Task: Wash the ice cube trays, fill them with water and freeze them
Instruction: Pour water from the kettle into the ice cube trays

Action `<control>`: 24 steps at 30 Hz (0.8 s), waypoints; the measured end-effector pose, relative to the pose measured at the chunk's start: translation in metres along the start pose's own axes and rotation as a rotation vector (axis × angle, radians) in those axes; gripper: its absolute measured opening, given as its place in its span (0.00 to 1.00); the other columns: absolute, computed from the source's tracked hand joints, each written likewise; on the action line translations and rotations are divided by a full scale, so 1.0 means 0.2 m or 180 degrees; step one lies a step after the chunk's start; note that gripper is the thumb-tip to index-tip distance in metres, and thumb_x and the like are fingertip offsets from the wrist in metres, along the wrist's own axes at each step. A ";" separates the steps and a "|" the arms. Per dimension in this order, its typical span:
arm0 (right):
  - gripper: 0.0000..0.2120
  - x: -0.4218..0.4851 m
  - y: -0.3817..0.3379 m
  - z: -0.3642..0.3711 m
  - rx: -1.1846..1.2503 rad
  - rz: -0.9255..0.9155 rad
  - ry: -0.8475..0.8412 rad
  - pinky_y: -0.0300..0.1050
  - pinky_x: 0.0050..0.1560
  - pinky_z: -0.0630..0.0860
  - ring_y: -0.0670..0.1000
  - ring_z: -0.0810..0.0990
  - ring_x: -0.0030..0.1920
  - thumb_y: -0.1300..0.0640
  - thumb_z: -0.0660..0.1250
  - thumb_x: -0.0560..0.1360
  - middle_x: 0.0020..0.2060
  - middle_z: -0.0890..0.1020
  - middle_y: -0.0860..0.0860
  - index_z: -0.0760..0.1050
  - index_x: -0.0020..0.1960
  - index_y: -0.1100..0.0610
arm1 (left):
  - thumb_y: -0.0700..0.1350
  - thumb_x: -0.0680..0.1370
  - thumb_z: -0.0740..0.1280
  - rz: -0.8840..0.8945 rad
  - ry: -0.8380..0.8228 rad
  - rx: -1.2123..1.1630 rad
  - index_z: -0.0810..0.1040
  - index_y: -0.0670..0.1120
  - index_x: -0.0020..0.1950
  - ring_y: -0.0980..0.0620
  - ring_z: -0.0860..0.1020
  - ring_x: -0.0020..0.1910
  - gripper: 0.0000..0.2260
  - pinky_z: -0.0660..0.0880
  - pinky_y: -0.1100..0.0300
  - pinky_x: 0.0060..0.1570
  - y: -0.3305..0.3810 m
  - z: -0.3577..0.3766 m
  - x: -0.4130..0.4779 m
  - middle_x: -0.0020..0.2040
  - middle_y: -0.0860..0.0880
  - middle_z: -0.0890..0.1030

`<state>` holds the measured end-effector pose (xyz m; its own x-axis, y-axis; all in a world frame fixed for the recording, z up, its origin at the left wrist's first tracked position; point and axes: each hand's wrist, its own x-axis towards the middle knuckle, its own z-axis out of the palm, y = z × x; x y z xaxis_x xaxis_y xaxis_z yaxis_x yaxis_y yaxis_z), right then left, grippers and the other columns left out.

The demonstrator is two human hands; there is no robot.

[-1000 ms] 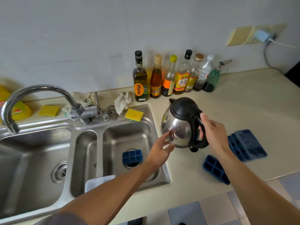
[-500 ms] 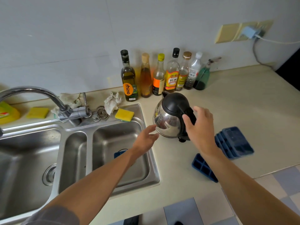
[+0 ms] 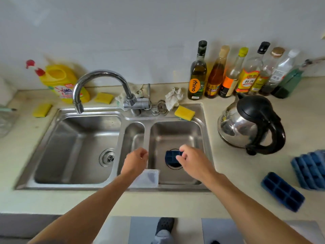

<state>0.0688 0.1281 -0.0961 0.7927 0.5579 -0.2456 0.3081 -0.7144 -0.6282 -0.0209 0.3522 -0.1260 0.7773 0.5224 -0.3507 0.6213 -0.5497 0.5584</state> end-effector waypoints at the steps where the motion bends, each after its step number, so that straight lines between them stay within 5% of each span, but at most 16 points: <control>1: 0.13 0.01 -0.02 0.10 0.0020 0.0094 -0.0130 0.51 0.49 0.80 0.49 0.81 0.45 0.48 0.64 0.82 0.43 0.84 0.46 0.75 0.63 0.53 | 0.46 0.81 0.65 -0.0080 -0.0062 0.0131 0.81 0.51 0.49 0.48 0.81 0.45 0.05 0.74 0.61 0.42 -0.07 -0.02 -0.01 0.43 0.53 0.83; 3: 0.14 0.01 -0.04 0.28 0.0035 0.0324 -0.0376 0.49 0.48 0.79 0.50 0.81 0.45 0.47 0.64 0.82 0.44 0.83 0.47 0.74 0.64 0.53 | 0.46 0.81 0.65 -0.0199 -0.0154 0.0364 0.82 0.47 0.54 0.45 0.81 0.49 0.07 0.77 0.56 0.50 -0.18 -0.04 -0.02 0.50 0.47 0.84; 7: 0.15 0.03 -0.06 0.52 -0.0033 0.0640 -0.0687 0.48 0.45 0.77 0.51 0.80 0.45 0.47 0.65 0.82 0.45 0.81 0.49 0.74 0.63 0.56 | 0.47 0.81 0.64 -0.0339 -0.0276 0.0504 0.78 0.46 0.57 0.47 0.78 0.48 0.08 0.76 0.55 0.49 -0.34 -0.04 -0.07 0.51 0.46 0.83; 13: 0.13 0.08 -0.09 0.64 -0.0014 0.0796 -0.0907 0.50 0.39 0.76 0.50 0.76 0.33 0.48 0.67 0.81 0.33 0.80 0.51 0.78 0.44 0.57 | 0.50 0.81 0.66 -0.0540 -0.0405 0.0431 0.76 0.47 0.60 0.44 0.80 0.48 0.10 0.78 0.54 0.50 -0.41 -0.03 -0.11 0.51 0.45 0.83; 19: 0.15 0.08 -0.14 0.64 0.0005 0.0707 -0.0943 0.46 0.35 0.69 0.49 0.72 0.32 0.47 0.67 0.81 0.32 0.75 0.50 0.77 0.46 0.60 | 0.46 0.81 0.66 -0.0553 -0.0287 0.0118 0.76 0.46 0.59 0.49 0.79 0.43 0.08 0.76 0.58 0.41 -0.41 -0.05 -0.13 0.47 0.48 0.82; 24: 0.15 0.08 -0.16 0.56 0.0435 0.0810 -0.0893 0.51 0.44 0.78 0.56 0.82 0.40 0.48 0.66 0.81 0.40 0.83 0.54 0.79 0.51 0.61 | 0.45 0.80 0.68 -0.0646 -0.0317 -0.0070 0.77 0.43 0.60 0.43 0.84 0.46 0.10 0.80 0.54 0.47 -0.34 -0.09 -0.10 0.50 0.44 0.83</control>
<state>0.0117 0.2076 -0.1622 0.6544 0.4777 -0.5862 0.0327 -0.7923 -0.6092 -0.0798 0.3907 -0.1445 0.6431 0.5532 -0.5295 0.7645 -0.4248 0.4848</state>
